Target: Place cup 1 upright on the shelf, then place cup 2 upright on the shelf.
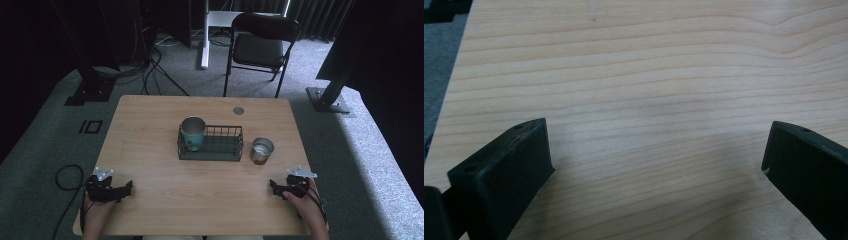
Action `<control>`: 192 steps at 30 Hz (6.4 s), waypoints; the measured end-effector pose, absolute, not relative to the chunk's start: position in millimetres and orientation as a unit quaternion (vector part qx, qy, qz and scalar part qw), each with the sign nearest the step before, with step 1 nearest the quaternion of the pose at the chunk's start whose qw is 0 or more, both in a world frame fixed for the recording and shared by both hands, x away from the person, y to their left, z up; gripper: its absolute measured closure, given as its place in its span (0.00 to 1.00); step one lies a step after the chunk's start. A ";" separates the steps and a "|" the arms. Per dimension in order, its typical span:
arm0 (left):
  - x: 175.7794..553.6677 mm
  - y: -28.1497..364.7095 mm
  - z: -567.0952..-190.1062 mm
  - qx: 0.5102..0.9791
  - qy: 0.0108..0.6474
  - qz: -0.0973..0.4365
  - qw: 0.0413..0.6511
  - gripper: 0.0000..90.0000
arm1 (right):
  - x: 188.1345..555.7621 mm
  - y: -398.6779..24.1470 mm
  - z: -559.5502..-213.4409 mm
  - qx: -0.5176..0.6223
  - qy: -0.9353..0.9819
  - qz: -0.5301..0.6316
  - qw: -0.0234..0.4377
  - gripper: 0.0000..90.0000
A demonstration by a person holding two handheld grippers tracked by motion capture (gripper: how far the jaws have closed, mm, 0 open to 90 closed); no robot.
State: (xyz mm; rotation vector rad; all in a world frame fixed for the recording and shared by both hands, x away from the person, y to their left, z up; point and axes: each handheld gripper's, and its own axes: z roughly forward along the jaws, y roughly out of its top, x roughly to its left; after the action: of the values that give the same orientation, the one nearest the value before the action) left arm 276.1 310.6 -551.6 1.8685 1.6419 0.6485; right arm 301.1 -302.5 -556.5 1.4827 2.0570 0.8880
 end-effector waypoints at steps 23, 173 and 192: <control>278.0 309.4 -554.5 0.684 0.629 0.252 0.270 0.00 | 301.0 -302.4 -556.4 0.537 0.746 0.322 0.226 0.12; 279.0 310.5 -554.4 0.691 0.622 0.248 0.273 0.00 | 379.5 -247.8 -527.1 0.486 0.702 0.444 0.272 0.13; 279.0 310.5 -554.4 0.691 0.622 0.248 0.273 0.00 | 382.7 -246.1 -526.2 0.487 0.704 0.430 0.285 0.15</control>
State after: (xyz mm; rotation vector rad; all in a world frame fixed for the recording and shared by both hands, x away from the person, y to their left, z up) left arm 279.0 310.5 -554.4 1.8595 1.6726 0.6677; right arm 382.7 -246.1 -526.2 1.3039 1.8841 1.1514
